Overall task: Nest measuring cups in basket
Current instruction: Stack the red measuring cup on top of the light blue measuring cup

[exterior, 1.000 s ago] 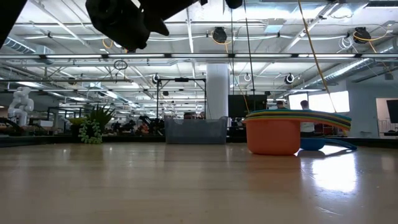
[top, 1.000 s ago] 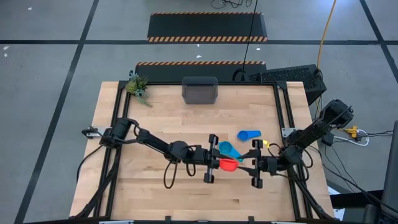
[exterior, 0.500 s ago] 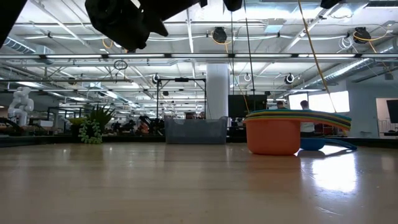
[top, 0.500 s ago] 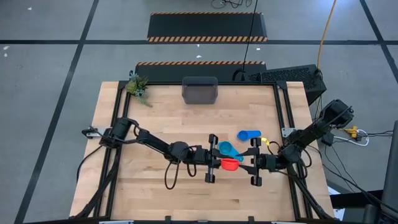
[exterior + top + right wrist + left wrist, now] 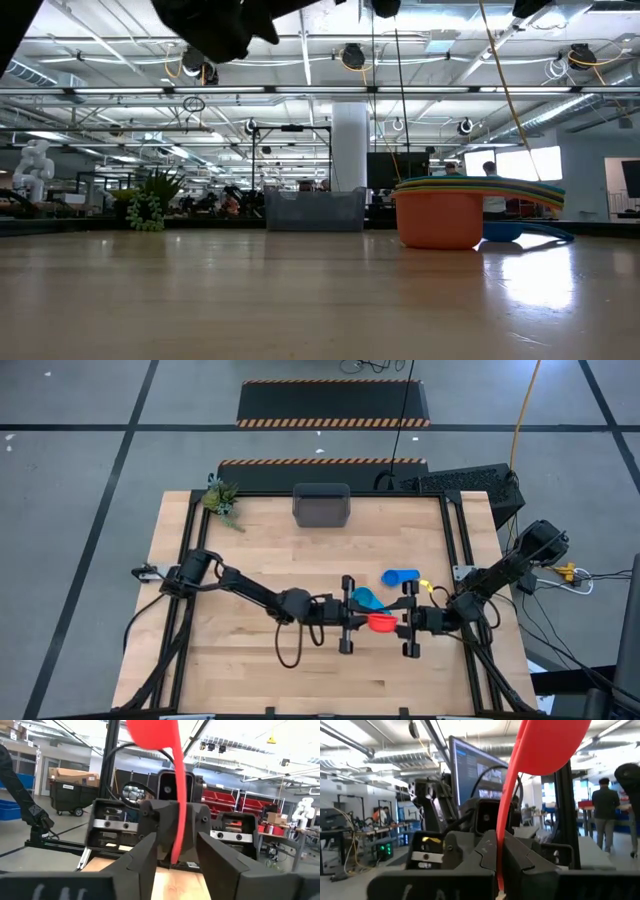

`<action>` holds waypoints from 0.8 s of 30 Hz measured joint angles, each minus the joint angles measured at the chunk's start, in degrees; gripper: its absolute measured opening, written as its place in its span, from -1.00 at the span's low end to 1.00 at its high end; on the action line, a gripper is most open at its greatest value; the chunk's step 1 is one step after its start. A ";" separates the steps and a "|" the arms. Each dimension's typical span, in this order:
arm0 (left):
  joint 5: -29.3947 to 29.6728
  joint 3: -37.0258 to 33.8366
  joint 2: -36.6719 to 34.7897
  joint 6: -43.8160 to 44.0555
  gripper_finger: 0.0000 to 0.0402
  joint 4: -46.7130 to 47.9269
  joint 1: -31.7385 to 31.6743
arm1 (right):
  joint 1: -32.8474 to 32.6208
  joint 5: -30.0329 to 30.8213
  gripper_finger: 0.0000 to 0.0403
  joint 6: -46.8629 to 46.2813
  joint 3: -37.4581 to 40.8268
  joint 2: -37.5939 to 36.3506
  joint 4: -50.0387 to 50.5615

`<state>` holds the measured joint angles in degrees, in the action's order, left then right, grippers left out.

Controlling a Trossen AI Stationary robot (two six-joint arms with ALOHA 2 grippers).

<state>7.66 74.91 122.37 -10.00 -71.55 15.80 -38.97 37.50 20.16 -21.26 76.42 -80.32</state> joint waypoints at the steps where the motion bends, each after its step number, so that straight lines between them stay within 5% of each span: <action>1: 0.00 0.80 0.00 -0.03 -0.98 1.53 0.12 | 0.02 0.00 -0.38 -0.29 0.00 0.00 0.19; 13: -0.09 1.80 0.04 -0.87 -0.97 3.04 0.41 | -1.60 0.49 -0.96 2.96 0.07 -0.02 0.46; 24: 0.05 1.76 -0.27 4.19 -0.46 4.73 0.37 | -5.62 11.40 -1.00 9.97 0.09 -0.55 -1.21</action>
<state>7.70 76.66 122.10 -5.81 -66.82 16.16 -44.59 48.89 30.13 -21.17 75.87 -81.53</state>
